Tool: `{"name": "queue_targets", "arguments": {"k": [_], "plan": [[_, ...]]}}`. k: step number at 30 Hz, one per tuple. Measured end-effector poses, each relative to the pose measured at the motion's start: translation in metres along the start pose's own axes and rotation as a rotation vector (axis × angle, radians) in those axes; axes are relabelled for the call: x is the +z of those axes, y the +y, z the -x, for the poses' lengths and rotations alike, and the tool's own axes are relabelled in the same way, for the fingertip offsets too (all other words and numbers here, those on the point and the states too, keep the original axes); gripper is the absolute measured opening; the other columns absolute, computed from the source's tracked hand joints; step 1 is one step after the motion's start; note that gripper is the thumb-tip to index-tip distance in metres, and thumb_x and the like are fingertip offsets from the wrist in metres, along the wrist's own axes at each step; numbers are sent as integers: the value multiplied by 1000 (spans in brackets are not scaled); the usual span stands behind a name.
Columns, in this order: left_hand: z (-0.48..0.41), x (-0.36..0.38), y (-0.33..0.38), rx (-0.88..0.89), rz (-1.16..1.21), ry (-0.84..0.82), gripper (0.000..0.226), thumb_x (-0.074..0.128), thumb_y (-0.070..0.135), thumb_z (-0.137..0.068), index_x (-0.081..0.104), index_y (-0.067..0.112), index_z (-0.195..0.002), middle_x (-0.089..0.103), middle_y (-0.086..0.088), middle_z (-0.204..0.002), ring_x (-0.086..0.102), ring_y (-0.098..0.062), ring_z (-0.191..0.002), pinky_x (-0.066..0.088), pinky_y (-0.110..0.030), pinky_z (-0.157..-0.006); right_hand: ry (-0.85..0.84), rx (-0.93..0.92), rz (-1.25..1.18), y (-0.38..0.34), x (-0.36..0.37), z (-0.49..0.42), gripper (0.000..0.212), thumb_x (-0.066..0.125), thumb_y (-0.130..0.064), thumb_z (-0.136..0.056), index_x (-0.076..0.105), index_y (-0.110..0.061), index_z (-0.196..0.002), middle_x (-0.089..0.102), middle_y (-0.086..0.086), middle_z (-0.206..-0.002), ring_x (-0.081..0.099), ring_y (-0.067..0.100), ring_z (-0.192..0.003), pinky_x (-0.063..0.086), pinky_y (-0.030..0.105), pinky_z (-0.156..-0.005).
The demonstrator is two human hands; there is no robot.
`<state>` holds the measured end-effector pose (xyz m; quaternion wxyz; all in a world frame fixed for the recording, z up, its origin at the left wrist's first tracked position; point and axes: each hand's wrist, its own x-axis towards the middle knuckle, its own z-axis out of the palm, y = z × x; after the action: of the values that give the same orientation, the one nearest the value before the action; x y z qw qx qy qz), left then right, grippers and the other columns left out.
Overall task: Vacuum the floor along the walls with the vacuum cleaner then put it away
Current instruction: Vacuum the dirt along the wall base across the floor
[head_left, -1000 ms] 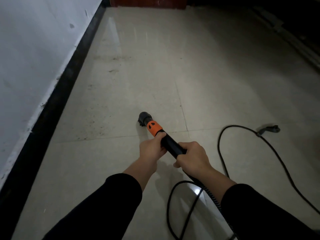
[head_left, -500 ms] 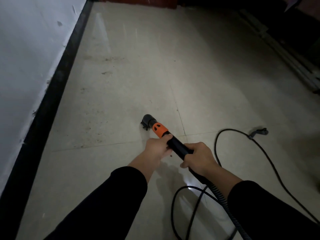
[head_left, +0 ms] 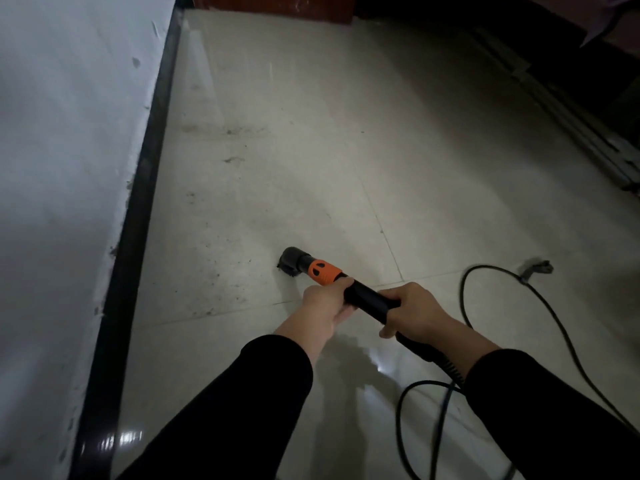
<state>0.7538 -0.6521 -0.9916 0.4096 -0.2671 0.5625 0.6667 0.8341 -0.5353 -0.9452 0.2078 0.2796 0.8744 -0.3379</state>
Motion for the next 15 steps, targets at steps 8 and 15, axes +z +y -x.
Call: {"name": "queue_targets", "arguments": {"k": [8, 15], "plan": [[-16, 8, -3, 24, 3, 42, 35, 75, 17, -84, 60, -1, -109, 67, -14, -89, 67, -19, -71, 55, -21, -54, 62, -1, -81, 13, 9, -10, 38, 76, -1, -66, 73, -16, -101, 64, 6, -75, 59, 21, -71, 50, 30, -68], [-31, 30, -11, 108, 21, 28, 26, 76, 24, -84, 63, 4, -94, 70, -11, -90, 69, -16, -77, 57, -28, -85, 133, 20, -138, 24, 4, -22, 29, 72, 0, -70, 71, -16, -95, 59, 1, -65, 55, 19, -62, 47, 29, -63]]}}
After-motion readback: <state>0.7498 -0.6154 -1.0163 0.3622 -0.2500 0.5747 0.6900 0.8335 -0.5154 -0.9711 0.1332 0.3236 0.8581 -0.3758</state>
